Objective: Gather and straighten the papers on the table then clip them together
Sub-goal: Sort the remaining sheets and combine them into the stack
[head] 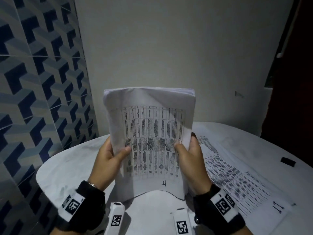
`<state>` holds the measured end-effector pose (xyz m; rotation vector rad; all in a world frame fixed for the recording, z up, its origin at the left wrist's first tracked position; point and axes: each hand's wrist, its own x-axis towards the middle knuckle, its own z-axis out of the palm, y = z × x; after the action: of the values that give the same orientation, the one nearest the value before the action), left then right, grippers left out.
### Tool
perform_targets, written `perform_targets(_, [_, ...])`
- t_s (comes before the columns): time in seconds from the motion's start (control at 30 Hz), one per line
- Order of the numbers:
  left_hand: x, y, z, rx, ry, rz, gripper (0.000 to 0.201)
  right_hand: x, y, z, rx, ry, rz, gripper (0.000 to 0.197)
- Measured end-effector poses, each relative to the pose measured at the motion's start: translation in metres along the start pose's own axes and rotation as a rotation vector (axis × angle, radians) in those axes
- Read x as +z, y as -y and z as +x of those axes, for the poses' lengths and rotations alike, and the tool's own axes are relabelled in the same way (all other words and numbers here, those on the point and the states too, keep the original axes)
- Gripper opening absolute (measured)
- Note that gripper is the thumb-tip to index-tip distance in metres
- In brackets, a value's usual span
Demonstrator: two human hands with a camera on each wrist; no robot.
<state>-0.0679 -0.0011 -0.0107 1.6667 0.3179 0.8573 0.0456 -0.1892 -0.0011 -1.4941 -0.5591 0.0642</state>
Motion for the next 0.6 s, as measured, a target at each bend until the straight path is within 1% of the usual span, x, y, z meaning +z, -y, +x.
perform_targets(0.07, [-0.005,0.002,0.006,0.000,-0.014,0.002,0.042,-0.004,0.004,0.004,0.035,0.048,0.050,0.036])
perform_targets(0.1, [-0.007,0.003,0.009,-0.005,-0.012,-0.014,0.045,-0.009,0.007,0.008,0.058,0.097,0.084,0.032])
perform_targets(0.13, [-0.010,0.004,0.013,-0.014,-0.010,-0.041,0.047,-0.018,0.009,0.014,0.090,0.137,0.068,0.025])
perform_targets(0.17, [-0.013,0.005,0.016,-0.016,-0.010,-0.064,0.047,-0.029,0.012,0.021,0.124,0.165,0.005,0.020])
perform_targets(0.23, [-0.019,0.009,0.019,-0.015,-0.025,-0.106,0.041,-0.065,0.002,0.040,0.225,0.158,-0.186,0.022])
perform_targets(0.3, [-0.028,0.015,0.023,-0.030,-0.079,-0.147,0.032,-0.108,-0.013,0.056,0.348,0.112,-0.479,0.032])
perform_targets(0.33, [-0.033,0.021,0.025,-0.038,-0.111,-0.173,0.031,-0.129,-0.021,0.062,0.423,0.119,-0.681,0.039])
perform_targets(0.4, [-0.044,0.033,0.031,-0.048,-0.171,-0.209,0.034,-0.157,-0.033,0.063,0.598,0.199,-1.044,0.054])
perform_targets(0.43, [-0.048,0.040,0.035,-0.044,-0.204,-0.221,0.033,-0.166,-0.039,0.061,0.669,0.223,-1.157,0.065])
perform_targets(0.5, [-0.052,0.049,0.040,-0.069,-0.259,-0.262,0.026,-0.175,-0.048,0.058,0.731,0.228,-1.256,0.091])
perform_targets(0.53, [-0.053,0.050,0.041,-0.087,-0.259,-0.263,0.017,-0.177,-0.052,0.059,0.751,0.213,-1.242,0.098])
perform_targets(0.57, [-0.056,0.054,0.043,-0.099,-0.248,-0.247,0.015,-0.177,-0.053,0.060,0.768,0.195,-1.206,0.099])
perform_targets(0.6, [-0.058,0.057,0.044,-0.107,-0.237,-0.238,0.025,-0.175,-0.053,0.062,0.789,0.187,-1.174,0.093])
